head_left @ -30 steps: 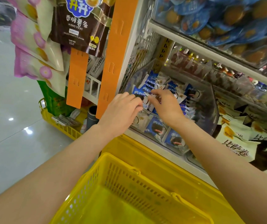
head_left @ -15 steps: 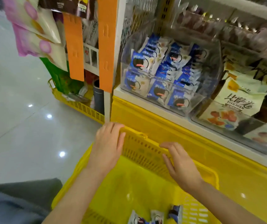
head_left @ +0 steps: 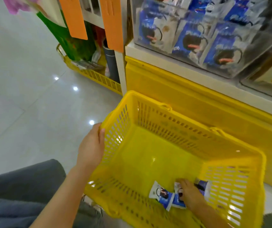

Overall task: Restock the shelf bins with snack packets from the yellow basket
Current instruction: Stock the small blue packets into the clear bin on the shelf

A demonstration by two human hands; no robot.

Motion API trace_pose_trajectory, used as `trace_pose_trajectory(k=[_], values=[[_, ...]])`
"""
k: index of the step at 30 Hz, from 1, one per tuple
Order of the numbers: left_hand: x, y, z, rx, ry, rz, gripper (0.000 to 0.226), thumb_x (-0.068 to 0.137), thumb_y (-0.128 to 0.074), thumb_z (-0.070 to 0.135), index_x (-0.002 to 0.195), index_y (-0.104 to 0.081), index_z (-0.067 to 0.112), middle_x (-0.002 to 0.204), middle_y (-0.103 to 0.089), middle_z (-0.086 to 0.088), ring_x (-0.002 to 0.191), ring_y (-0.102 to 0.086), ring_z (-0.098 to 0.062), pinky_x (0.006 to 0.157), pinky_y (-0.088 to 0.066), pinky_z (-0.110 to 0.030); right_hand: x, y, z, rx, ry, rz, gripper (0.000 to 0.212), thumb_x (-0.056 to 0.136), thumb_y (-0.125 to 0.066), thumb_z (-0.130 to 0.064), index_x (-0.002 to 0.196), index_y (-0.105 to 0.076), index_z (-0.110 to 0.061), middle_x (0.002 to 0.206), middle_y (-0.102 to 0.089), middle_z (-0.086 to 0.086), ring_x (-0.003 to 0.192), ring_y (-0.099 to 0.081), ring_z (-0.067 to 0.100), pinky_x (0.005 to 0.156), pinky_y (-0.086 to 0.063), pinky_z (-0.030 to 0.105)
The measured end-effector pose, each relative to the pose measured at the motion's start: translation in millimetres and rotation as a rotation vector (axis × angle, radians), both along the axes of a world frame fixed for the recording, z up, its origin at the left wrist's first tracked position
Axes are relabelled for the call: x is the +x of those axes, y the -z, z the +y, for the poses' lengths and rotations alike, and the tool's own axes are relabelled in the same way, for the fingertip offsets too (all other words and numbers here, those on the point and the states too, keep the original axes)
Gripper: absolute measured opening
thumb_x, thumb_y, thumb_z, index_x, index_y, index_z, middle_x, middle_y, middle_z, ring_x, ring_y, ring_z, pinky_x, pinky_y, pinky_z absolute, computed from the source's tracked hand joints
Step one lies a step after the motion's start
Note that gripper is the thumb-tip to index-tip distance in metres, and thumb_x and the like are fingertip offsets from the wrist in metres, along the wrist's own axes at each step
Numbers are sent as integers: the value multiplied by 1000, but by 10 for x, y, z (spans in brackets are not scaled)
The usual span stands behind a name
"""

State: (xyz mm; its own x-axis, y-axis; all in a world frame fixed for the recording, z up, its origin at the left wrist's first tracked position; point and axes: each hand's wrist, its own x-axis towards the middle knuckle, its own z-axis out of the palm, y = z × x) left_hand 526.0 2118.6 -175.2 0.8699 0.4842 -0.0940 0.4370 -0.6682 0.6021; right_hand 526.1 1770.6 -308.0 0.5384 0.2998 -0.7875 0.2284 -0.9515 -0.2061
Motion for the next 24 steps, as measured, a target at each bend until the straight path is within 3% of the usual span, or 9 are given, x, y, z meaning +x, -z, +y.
trace_pose_trajectory(k=[3,6,10,13,16,18,20,22,24], values=[[20,3,-21,0,-16,21,29,99,-35,28,118,-51,13,97,-64,-12,90,-60,-34,69,-40,-36,51,69,7,-78,-59,-18,64,92,-57,-23,145,-23,-16,152,-24,5,138,-28,21,108,-27,27],[53,-61,-74,29,2,-28,31,98,-38,18,125,-49,8,115,-58,-14,105,-53,-33,88,-39,-39,129,54,34,-156,-137,0,65,89,-58,-38,141,-32,-10,152,-25,8,138,-26,21,111,-22,32],[125,-174,-335,108,147,-208,33,92,-44,11,125,-51,7,118,-53,-13,108,-47,-26,93,-32,-29,265,-187,137,2,10,-63,49,87,-62,-35,130,-47,-18,134,-50,5,121,-49,19,89,-37,25],[117,-91,-641,-167,256,-92,38,92,-53,17,129,-48,10,125,-49,-9,119,-45,-21,101,-27,-20,404,-528,308,263,212,-145,25,79,-70,-35,97,-57,-24,91,-65,2,82,-57,19,57,-32,22],[18,73,-892,-411,371,187,64,85,-64,28,139,-34,13,137,-38,-2,130,-35,-14,104,-22,-17,481,-877,557,550,292,-114,22,76,-76,-31,85,-58,-21,67,-52,-7,60,-45,10,53,-31,21],[-32,138,-979,-542,420,306,62,83,-67,30,136,-39,15,131,-44,2,124,-42,-13,101,-32,-21,489,-1044,719,707,346,-73,19,73,-78,-28,80,-61,-21,65,-54,-8,58,-45,4,53,-32,20],[-46,143,-1017,-694,385,287,33,84,-67,26,114,-56,18,109,-58,3,103,-57,-15,86,-47,-24,504,-1121,802,860,491,11,15,75,-76,-18,79,-62,-22,70,-62,-10,62,-55,-2,58,-40,14],[-39,130,-1003,-712,324,227,11,85,-65,20,90,-56,23,87,-58,7,81,-57,-11,68,-45,-14,562,-1089,773,920,634,47,17,80,-69,-4,88,-63,-18,81,-68,-3,70,-62,-7,67,-47,11],[-39,124,-961,-681,283,186,14,87,-63,18,83,-51,23,80,-53,8,71,-51,-6,61,-38,-9,645,-977,625,842,710,-67,14,83,-65,-2,97,-64,-7,90,-69,9,76,-64,-5,73,-47,10]])
